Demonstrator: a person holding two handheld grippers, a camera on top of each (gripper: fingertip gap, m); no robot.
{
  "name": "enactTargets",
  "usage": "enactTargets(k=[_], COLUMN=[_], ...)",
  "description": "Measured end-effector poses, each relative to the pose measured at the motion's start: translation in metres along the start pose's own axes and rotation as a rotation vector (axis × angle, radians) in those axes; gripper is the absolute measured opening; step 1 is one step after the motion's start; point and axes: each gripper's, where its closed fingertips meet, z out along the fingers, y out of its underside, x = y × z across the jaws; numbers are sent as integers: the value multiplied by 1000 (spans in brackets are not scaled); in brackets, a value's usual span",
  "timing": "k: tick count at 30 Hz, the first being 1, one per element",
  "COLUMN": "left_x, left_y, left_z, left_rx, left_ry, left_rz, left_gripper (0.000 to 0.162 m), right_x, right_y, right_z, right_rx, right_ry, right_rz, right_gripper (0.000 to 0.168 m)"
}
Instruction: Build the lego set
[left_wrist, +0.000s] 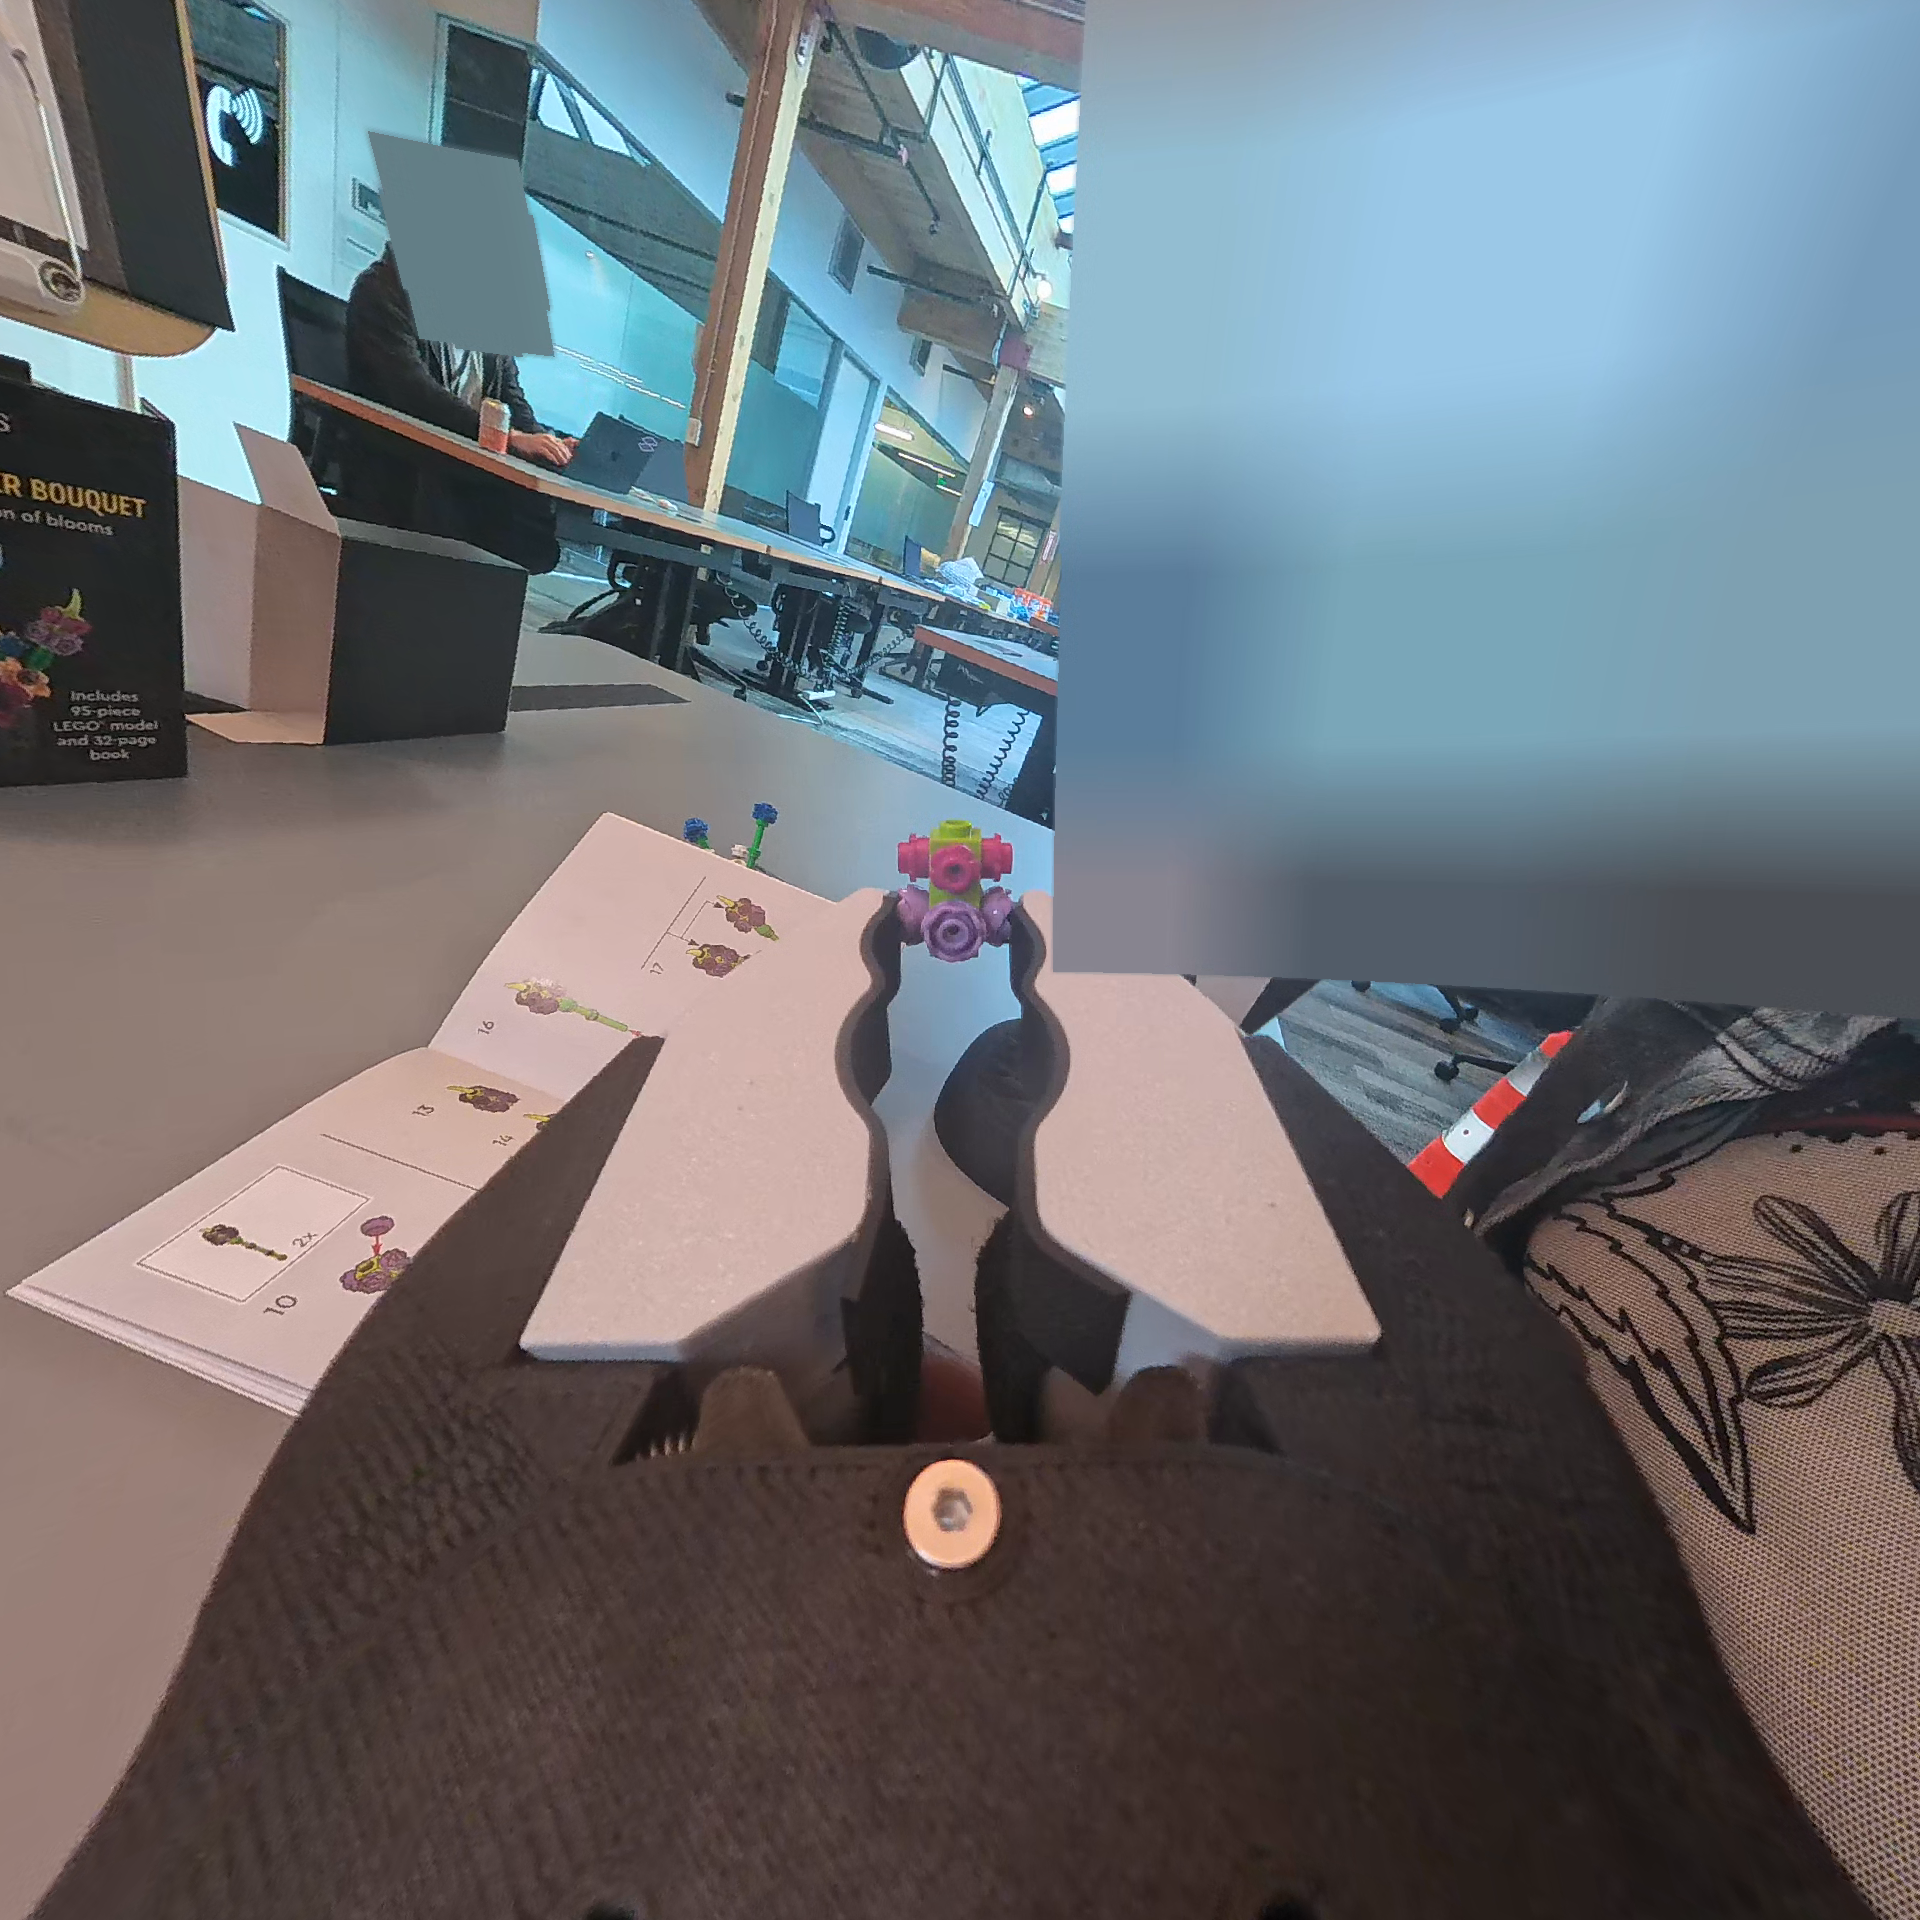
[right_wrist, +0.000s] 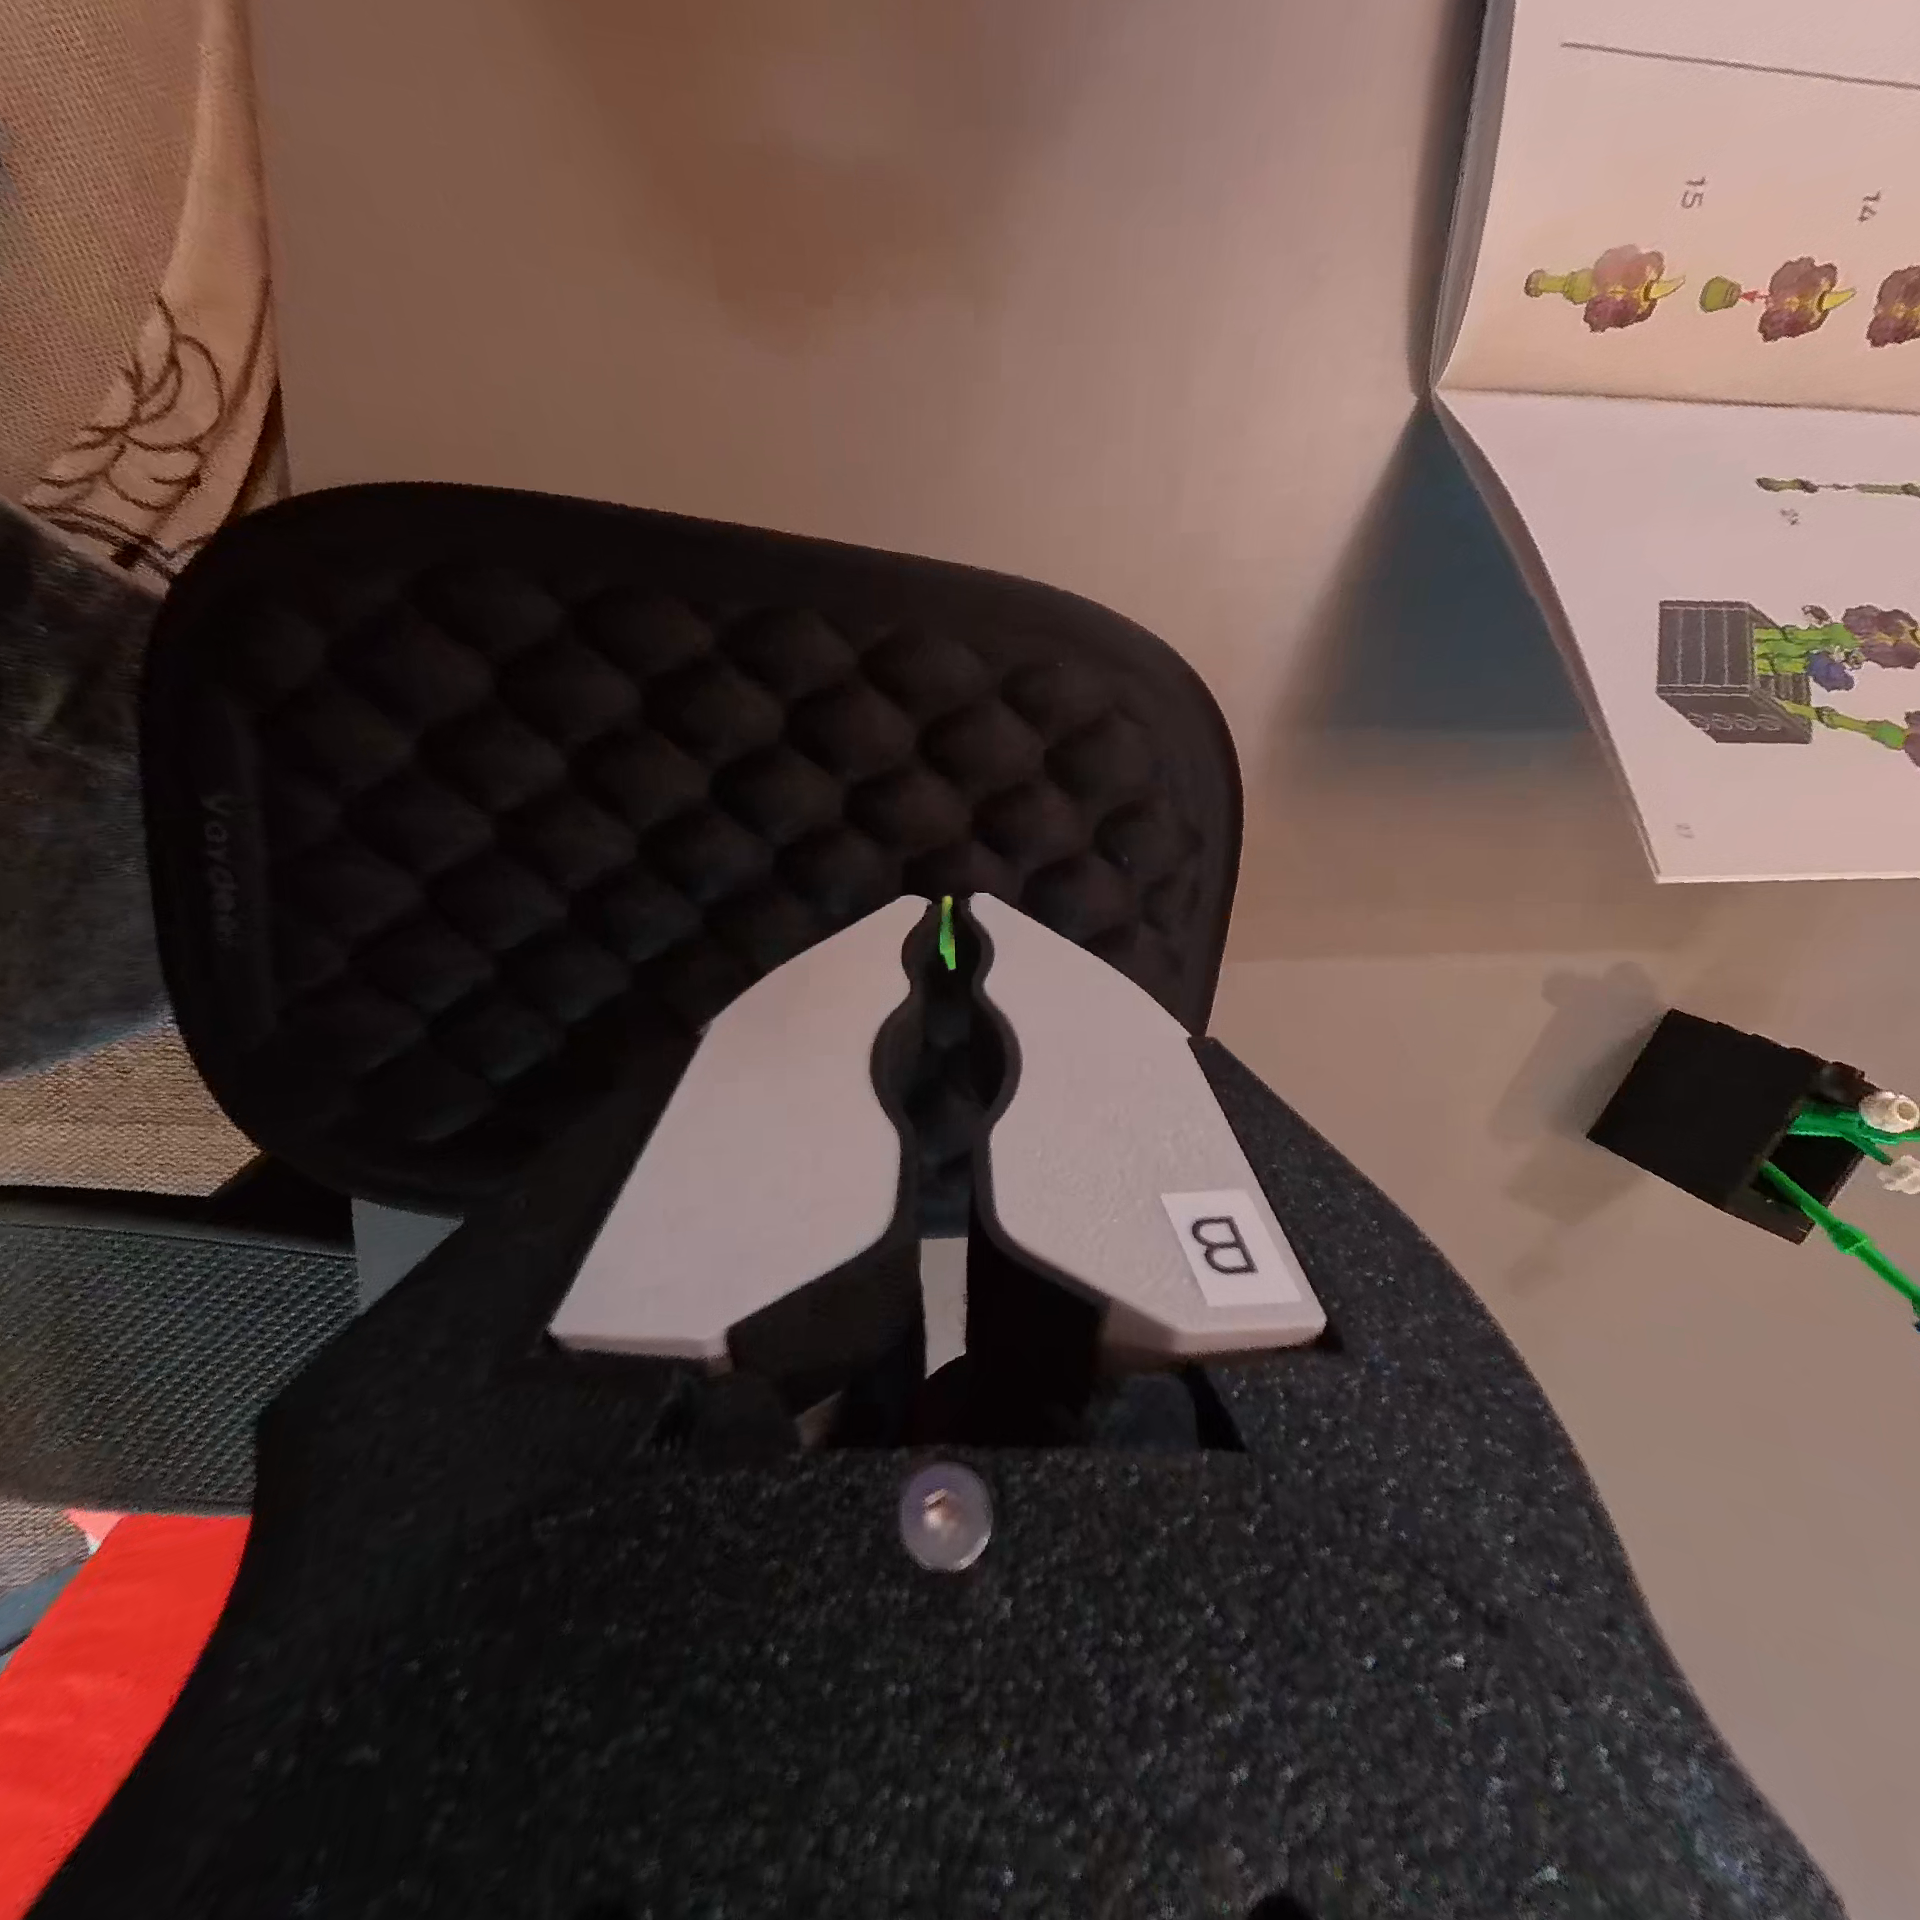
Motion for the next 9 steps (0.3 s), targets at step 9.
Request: enactTargets(k=[9], left_x=[0], left_y=[1], left_z=[1], left_rx=[-7], left_ry=[1], left_rz=[2], left_gripper=[18], right_x=[8], right_y=[-8], right_z=[-8], right_rx=[239], right_ry=[11], right_rz=[243], right_gripper=[2])
